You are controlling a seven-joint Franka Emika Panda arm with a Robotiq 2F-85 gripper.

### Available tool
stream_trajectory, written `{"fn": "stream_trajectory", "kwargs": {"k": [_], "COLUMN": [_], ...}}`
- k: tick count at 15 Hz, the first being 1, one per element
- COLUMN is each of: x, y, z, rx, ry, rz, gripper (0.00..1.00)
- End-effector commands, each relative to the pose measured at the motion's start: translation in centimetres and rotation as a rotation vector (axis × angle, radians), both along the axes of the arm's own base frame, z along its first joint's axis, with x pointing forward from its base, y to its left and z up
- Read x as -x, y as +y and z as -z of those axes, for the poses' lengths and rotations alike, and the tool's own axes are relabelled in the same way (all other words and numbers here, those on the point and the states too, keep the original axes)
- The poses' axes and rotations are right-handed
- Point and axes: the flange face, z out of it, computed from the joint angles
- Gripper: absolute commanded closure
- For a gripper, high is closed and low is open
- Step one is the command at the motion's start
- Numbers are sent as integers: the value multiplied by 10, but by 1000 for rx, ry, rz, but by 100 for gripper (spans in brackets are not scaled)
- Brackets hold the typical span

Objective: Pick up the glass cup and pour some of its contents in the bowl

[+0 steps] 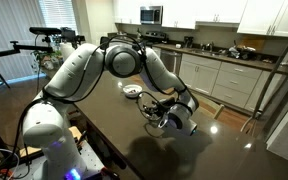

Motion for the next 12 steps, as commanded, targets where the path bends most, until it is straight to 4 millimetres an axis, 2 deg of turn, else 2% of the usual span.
{"fn": "stream_trajectory", "kwargs": {"k": [1,5,12], "x": [-5,-15,-30], "y": [10,29,78], "z": [-26,-43,-59], "rx": [23,50,117], "ry": [-1,-37,-103], "rz": [-22,-69,-197], "gripper": [41,41,41]}}
